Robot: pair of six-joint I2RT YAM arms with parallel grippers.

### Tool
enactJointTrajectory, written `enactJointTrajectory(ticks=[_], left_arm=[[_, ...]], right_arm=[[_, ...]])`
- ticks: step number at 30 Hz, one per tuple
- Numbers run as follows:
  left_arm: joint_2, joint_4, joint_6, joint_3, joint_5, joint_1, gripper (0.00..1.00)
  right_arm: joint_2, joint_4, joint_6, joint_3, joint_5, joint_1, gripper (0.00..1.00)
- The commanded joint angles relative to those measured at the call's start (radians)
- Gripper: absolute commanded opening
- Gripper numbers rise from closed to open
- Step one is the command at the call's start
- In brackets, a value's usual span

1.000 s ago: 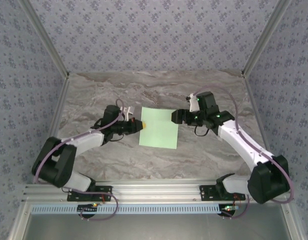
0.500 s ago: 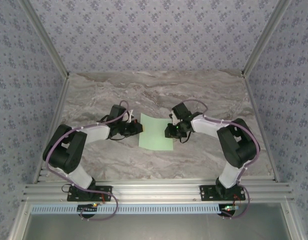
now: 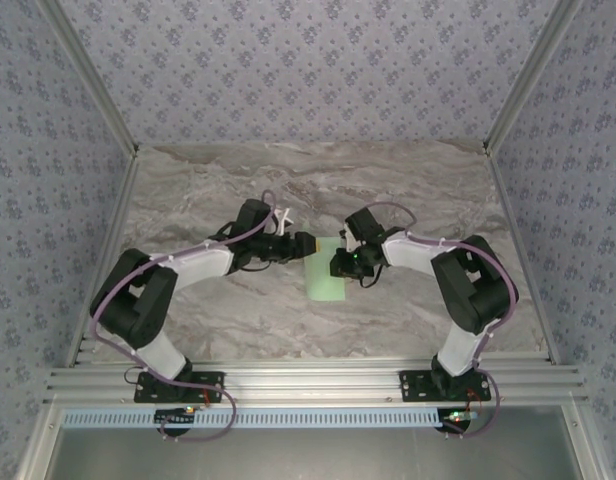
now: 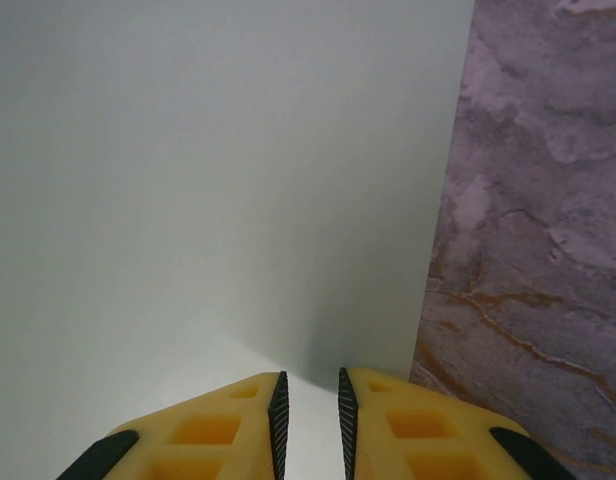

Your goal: Fold a paper plane with a square sheet of paper (fold left side to right side)

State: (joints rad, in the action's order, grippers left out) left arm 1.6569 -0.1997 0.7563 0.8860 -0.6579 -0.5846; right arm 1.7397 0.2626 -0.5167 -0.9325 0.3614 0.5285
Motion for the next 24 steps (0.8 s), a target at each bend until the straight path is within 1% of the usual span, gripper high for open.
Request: enactJointTrajectory(ticks=[1,4,6,9,11,14,17,20,24], left_arm=[[0.064,-0.050,0.026,0.057,-0.026,-0.034,0.63],[0.116,-0.052,0.028,0.087,-0.019,-0.055,0.63],[0.139,-0.054,0.031,0.096,-0.014,-0.064,0.60],[0.160,-0.055,0.032,0.105,-0.008,-0.073,0.52],[0.167,-0.053,0.031,0.106,-0.001,-0.073,0.45],[0.167,-0.043,0.026,0.106,0.008,-0.075,0.35],[0.165,-0.032,0.022,0.106,0.016,-0.075,0.29],[0.165,-0.028,0.021,0.103,0.018,-0.075,0.26],[0.163,-0.028,0.021,0.100,0.020,-0.076,0.25]], right_arm=[[-0.077,-0.066,-0.028,0.036,0.066,-0.033,0.27],[-0.154,-0.070,-0.023,0.058,0.072,-0.072,0.34],[-0.202,-0.091,-0.032,0.080,0.098,-0.098,0.39],[-0.244,-0.133,-0.058,0.103,0.155,-0.131,0.44],[-0.254,-0.186,-0.090,0.122,0.192,-0.142,0.46],[-0.235,-0.284,-0.160,0.145,0.246,-0.145,0.47],[-0.194,-0.321,-0.188,0.138,0.270,-0.145,0.46],[-0.153,-0.358,-0.213,0.138,0.290,-0.144,0.46],[-0.108,-0.370,-0.229,0.131,0.301,-0.136,0.44]])
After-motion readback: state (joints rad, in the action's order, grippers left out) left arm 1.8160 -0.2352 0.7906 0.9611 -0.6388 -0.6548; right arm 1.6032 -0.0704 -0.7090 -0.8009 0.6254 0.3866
